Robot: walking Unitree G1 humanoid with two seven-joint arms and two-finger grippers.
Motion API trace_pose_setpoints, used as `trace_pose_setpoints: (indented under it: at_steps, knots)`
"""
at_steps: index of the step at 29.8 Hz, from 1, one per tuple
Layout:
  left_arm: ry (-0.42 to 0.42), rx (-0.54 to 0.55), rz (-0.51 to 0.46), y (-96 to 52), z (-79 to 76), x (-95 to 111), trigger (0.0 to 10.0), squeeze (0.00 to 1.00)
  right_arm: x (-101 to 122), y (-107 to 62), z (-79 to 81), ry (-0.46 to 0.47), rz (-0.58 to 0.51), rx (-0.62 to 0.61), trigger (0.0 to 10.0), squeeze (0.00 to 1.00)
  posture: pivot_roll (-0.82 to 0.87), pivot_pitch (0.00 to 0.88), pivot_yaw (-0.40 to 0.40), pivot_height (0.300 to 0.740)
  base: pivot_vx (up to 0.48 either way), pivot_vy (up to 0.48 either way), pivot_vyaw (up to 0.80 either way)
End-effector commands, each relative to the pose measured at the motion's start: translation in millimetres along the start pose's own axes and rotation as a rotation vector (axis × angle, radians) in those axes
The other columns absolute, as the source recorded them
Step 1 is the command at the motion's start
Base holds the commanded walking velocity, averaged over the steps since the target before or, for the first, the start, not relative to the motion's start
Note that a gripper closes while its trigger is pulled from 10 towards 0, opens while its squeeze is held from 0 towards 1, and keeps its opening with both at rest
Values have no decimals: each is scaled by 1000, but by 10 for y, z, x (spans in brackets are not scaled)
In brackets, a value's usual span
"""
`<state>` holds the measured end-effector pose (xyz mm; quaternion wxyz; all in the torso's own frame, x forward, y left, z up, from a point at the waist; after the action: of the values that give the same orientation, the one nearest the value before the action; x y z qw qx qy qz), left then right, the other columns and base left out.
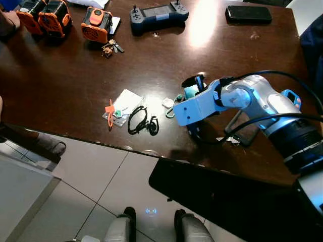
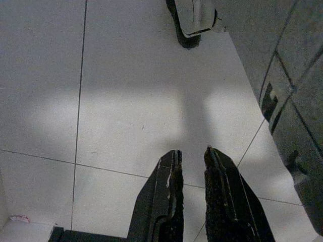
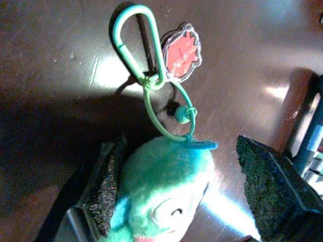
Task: Hang keys on a hook
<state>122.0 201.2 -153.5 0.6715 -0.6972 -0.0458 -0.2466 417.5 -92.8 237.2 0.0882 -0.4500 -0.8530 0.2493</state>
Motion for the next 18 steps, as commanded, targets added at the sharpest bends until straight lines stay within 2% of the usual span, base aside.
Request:
trace_pose_setpoints:
  at_steps: [1, 2, 3, 4, 5, 18]
  knots:
    - [-22, -15, 74, -41, -80, -272, 10000, 0, 53, 52, 47, -30, -21, 11, 4078, 0, -80, 285, 62, 740, 0, 0, 0]
    - [-22, -15, 74, -41, -80, -272, 10000, 0, 53, 52, 47, -30, -21, 11, 4078, 0, -80, 285, 62, 740, 0, 0, 0]
    - [-22, -15, 75, -42, -82, -275, 10000, 0, 51, 63, 58, -36, -22, 11, 2667, 0, -81, 285, 61, 740, 0, 0, 0]
    - [-22, -15, 75, -42, -82, -275, 10000, 0, 51, 63, 58, -36, -22, 11, 2667, 0, -81, 285, 61, 740, 0, 0, 0]
    - [-22, -16, 76, -42, -84, -277, 10000, 0, 50, 69, 65, -40, -23, 11, 0, 0, -81, 285, 61, 740, 0, 0, 0]
    - [-24, -20, 78, -39, -128, -295, 10000, 0, 102, 106, 15, -84, -52, -24, 0, 0, -81, 281, 52, 740, 0, 0, 0]
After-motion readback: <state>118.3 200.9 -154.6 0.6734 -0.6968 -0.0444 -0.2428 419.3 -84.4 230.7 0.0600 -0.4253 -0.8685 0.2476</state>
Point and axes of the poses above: a point about 5 cm out from each wrist's last joint towards the gripper, its own y axis pointing out of the wrist towards the gripper, its own x axis along the axis of the wrist's last joint, z = x × y, the point moved 5 cm from there along y, pointing out of the wrist towards the gripper, and after that the axes turned 3 degrees about y, right-handed, at the moved point
